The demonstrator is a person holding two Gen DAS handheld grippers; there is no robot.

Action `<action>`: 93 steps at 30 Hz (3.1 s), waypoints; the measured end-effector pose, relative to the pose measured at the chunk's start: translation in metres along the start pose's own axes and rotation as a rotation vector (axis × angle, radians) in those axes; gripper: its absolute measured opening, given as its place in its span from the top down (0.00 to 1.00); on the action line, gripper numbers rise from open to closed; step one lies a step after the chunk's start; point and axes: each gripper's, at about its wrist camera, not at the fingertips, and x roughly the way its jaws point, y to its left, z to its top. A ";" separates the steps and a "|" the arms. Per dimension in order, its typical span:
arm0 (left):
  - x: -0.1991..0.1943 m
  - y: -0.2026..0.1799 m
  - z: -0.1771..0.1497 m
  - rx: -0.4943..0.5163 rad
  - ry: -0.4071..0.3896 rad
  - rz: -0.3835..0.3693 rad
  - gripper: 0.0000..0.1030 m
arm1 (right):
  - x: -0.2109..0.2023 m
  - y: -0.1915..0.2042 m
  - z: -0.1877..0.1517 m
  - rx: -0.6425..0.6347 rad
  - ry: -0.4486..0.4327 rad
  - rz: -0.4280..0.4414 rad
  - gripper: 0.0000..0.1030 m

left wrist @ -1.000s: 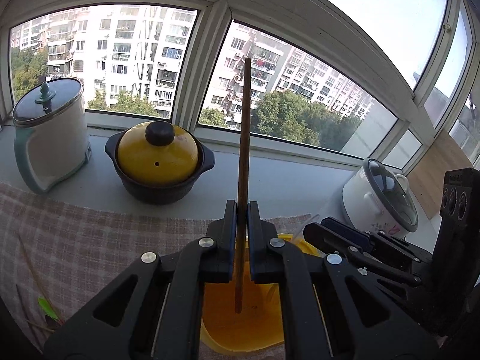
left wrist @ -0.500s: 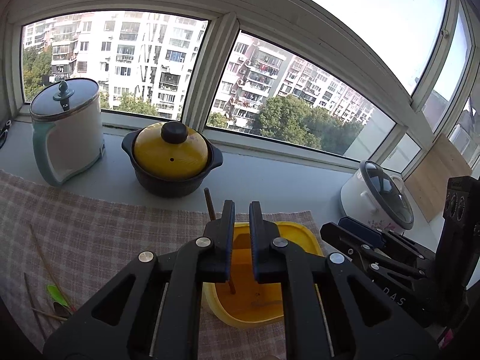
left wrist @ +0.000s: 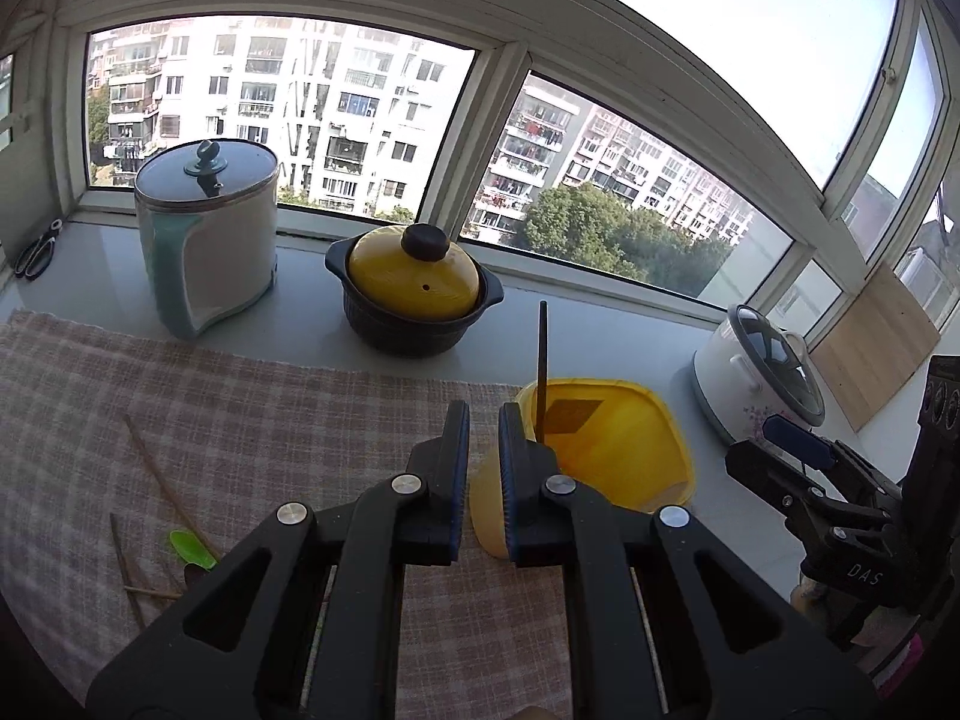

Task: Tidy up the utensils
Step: 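Open the right tool over the yellow bin while the left tool releases its chopstick into it, then move both open tools back over the utensil pile, then grasp a red-tipped chopstick with the left tool while the right tool grasps another chopstick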

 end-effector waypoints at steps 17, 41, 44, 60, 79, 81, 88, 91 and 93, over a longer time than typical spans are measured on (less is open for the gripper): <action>-0.083 0.140 -0.056 -0.052 0.053 0.230 0.53 | 0.003 0.096 -0.031 -0.191 0.058 0.158 0.00; -0.023 0.211 -0.157 -0.288 0.369 0.230 0.83 | 0.147 0.202 -0.040 -0.327 0.456 0.388 0.37; -0.017 0.215 -0.158 -0.304 0.378 0.235 0.83 | 0.171 0.212 -0.042 -0.313 0.517 0.408 0.45; -0.003 0.218 -0.157 -0.273 0.392 0.287 0.93 | 0.249 0.259 -0.054 -0.351 0.694 0.435 0.67; -0.008 0.222 -0.159 -0.322 0.368 0.260 0.94 | 0.289 0.295 -0.061 -0.416 0.734 0.370 0.83; -0.009 0.223 -0.159 -0.327 0.366 0.257 0.95 | 0.288 0.297 -0.063 -0.432 0.732 0.363 0.84; -0.015 0.230 -0.161 -0.348 0.353 0.273 0.95 | 0.289 0.308 -0.066 -0.494 0.715 0.315 0.94; -0.021 0.235 -0.162 -0.367 0.341 0.285 0.95 | 0.288 0.308 -0.066 -0.481 0.710 0.315 0.95; -0.026 0.239 -0.163 -0.387 0.334 0.283 0.95 | 0.286 0.306 -0.066 -0.468 0.704 0.322 0.95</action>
